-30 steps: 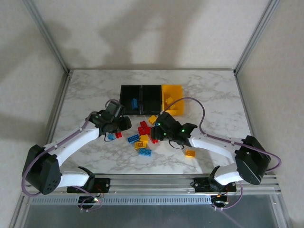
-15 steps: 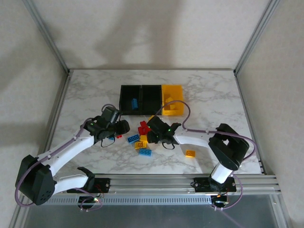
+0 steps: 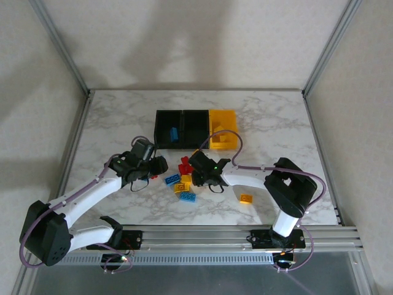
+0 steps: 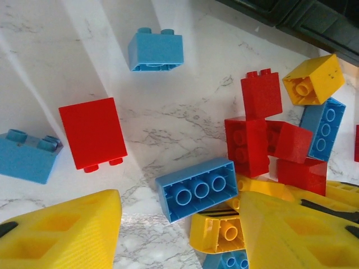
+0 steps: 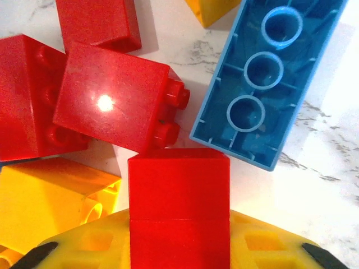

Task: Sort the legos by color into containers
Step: Pick up the lego from the center of the table, then place the lego in the container.

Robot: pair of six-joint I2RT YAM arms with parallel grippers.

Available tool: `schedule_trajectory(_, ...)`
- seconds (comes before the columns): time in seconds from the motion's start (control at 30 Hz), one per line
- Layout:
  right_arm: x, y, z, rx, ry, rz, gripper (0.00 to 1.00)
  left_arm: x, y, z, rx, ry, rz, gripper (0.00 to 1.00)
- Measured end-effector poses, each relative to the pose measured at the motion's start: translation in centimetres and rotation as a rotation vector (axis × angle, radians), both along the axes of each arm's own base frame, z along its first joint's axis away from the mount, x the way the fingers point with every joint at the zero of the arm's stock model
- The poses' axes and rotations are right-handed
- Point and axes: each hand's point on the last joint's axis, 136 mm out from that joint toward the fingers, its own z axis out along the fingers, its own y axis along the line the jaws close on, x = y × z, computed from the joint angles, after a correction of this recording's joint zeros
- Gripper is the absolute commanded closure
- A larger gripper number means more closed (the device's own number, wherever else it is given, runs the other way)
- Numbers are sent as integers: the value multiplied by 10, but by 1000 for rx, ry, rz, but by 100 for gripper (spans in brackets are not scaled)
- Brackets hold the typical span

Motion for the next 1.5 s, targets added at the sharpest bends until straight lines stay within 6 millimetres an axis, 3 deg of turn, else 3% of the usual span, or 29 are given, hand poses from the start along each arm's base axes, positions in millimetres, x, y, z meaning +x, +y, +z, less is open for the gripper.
schedule_trajectory(0.1,0,-1,15,10,-13,-1,69,2,-4,5,-28,-20,-5,42)
schedule_trajectory(0.27,13,8,56,55,-62,-10,69,8,-10,15,-68,-64,-4,42)
schedule_trajectory(0.47,65,14,108,123,-136,-75,68,19,-20,31,-151,-118,6,42)
schedule_trajectory(0.57,97,14,121,130,-161,-112,68,27,-24,44,-210,-157,15,42)
schedule_trajectory(0.73,135,16,109,106,-145,-143,68,39,-22,57,-267,-194,35,42)
schedule_trajectory(1.03,176,25,79,70,-98,-157,66,48,-19,59,-283,-187,48,42)
schedule_trajectory(1.2,190,32,65,57,-85,-158,65,48,-18,59,-291,-183,46,42)
schedule_trajectory(1.5,191,34,44,24,-51,-159,57,50,-14,59,-292,-184,60,42)
